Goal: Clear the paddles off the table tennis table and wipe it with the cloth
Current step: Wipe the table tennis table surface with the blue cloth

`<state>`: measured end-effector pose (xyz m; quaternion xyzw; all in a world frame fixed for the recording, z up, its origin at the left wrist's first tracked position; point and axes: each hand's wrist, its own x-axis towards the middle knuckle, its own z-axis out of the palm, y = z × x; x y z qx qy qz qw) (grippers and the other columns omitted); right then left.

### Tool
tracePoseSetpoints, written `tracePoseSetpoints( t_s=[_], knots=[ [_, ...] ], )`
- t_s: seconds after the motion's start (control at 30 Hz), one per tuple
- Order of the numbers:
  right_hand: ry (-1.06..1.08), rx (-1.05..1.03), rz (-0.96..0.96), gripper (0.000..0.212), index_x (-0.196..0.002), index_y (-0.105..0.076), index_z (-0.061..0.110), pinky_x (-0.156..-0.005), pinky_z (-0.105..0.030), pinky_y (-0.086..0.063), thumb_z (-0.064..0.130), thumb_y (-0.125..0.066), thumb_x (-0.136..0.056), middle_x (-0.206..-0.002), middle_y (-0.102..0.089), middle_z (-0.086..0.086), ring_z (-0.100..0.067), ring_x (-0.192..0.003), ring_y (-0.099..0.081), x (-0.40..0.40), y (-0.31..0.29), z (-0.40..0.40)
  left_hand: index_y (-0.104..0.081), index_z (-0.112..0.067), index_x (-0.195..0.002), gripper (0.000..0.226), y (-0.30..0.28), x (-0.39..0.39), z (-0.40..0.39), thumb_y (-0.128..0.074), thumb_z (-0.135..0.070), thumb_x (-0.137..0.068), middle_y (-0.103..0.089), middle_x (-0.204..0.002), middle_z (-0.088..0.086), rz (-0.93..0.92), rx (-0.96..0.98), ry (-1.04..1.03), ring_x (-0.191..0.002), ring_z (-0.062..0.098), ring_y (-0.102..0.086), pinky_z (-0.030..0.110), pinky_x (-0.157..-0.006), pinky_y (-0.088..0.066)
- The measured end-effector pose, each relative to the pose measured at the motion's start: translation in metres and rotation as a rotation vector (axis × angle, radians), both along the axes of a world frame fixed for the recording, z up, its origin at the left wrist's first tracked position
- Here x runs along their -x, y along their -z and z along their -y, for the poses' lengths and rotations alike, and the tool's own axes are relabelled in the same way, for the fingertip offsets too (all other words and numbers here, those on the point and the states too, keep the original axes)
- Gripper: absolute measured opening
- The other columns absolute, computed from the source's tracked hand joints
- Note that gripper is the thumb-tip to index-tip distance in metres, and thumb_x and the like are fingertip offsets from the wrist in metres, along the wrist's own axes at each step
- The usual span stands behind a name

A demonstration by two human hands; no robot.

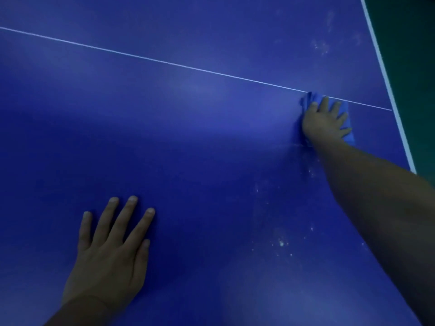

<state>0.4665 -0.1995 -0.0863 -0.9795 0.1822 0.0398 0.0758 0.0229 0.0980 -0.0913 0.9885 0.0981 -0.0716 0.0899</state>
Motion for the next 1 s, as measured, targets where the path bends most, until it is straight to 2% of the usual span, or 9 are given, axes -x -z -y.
tracePoseSetpoints(
  t_s=[0.1,0.33,0.43,0.5,0.63,0.7,0.8,0.93,1.0],
  knots=[
    [-0.178,0.006,0.008,0.061,-0.159,-0.015,0.036,-0.118,-0.067,-0.002,0.056,-0.017,-0.102,-0.169,-0.005,0.003,-0.033,-0.154,-0.002,0.027,0.003,-0.030,-0.036,-0.026,-0.153,0.057,-0.003,-0.001,0.000,-0.024,-0.044,-0.100,-0.028,-0.162,0.006,-0.021,0.003,0.000,-0.152,0.032,-0.017,0.063,-0.119,-0.010],
    [-1.405,0.038,0.028,0.057,-0.155,-0.033,0.032,-0.117,-0.065,-0.012,0.053,-0.031,-0.102,-0.166,-0.022,-0.003,-0.037,-0.153,-0.016,0.245,0.006,-0.062,-0.037,-0.024,-0.153,0.059,-0.003,-0.001,-0.001,-0.015,-0.047,-0.103,-0.029,-0.162,0.007,-0.026,0.009,-0.003,-0.152,0.033,-0.018,0.062,-0.119,-0.011],
    [-1.745,0.049,0.017,0.054,-0.151,-0.043,0.031,-0.117,-0.064,-0.014,0.053,-0.039,-0.101,-0.164,-0.027,-0.005,-0.039,-0.151,-0.023,0.232,0.003,-0.025,-0.038,-0.024,-0.153,0.058,-0.003,0.000,0.001,-0.018,-0.045,-0.103,-0.029,-0.162,0.007,0.001,0.014,-0.007,-0.152,0.033,-0.018,0.063,-0.119,-0.011],
    [-1.595,0.102,0.054,0.058,-0.150,-0.044,0.028,-0.112,-0.068,-0.019,0.052,-0.038,-0.097,-0.160,-0.033,-0.007,-0.043,-0.146,-0.030,0.176,0.003,-0.026,-0.037,-0.023,-0.153,0.057,-0.003,0.000,0.002,-0.023,-0.043,-0.101,-0.028,-0.162,0.008,0.017,0.020,-0.003,-0.152,0.033,-0.017,0.063,-0.119,-0.012],
    [-0.812,0.078,0.002,0.057,-0.158,-0.024,0.034,-0.120,-0.060,-0.008,0.052,-0.029,-0.104,-0.168,-0.014,0.001,-0.031,-0.154,-0.009,0.061,-0.006,-0.036,-0.037,-0.023,-0.153,0.057,-0.003,0.000,0.002,-0.026,-0.041,-0.100,-0.029,-0.162,0.008,0.030,0.034,-0.023,-0.152,0.033,-0.017,0.065,-0.118,-0.013],
    [-0.712,0.050,-0.023,0.058,-0.159,-0.021,0.034,-0.121,-0.059,-0.004,0.053,-0.028,-0.105,-0.169,-0.010,0.004,-0.029,-0.155,-0.004,0.056,-0.006,-0.043,-0.039,-0.022,-0.153,0.057,-0.002,0.000,0.002,-0.026,-0.040,-0.100,-0.030,-0.162,0.009,0.032,0.027,-0.025,-0.152,0.034,-0.019,0.065,-0.118,-0.014],
    [-0.961,0.126,0.033,0.060,-0.157,-0.028,0.030,-0.119,-0.062,-0.010,0.052,-0.027,-0.101,-0.167,-0.016,-0.002,-0.035,-0.153,-0.013,0.123,-0.001,-0.042,-0.040,-0.021,-0.152,0.057,-0.002,-0.002,0.001,-0.026,-0.040,-0.100,-0.032,-0.161,0.010,0.051,0.031,-0.018,-0.151,0.036,-0.021,0.065,-0.118,-0.014],
    [-1.598,0.077,0.001,0.059,-0.156,-0.030,0.032,-0.116,-0.068,-0.011,0.053,-0.035,-0.102,-0.166,-0.020,-0.006,-0.042,-0.151,-0.017,0.273,0.000,0.014,-0.040,-0.022,-0.152,0.057,-0.002,-0.003,0.002,-0.027,-0.040,-0.099,-0.032,-0.161,0.010,0.064,0.035,-0.025,-0.151,0.035,-0.020,0.065,-0.118,-0.013],
    [-1.849,0.065,-0.046,0.058,-0.156,-0.032,0.034,-0.118,-0.065,-0.008,0.056,-0.037,-0.103,-0.166,-0.021,-0.004,-0.040,-0.152,-0.016,0.285,0.000,0.036,-0.041,-0.022,-0.152,0.057,-0.002,-0.002,0.002,-0.028,-0.039,-0.099,-0.033,-0.160,0.010,0.066,0.034,-0.031,-0.151,0.035,-0.021,0.065,-0.118,-0.013]
  ],
)
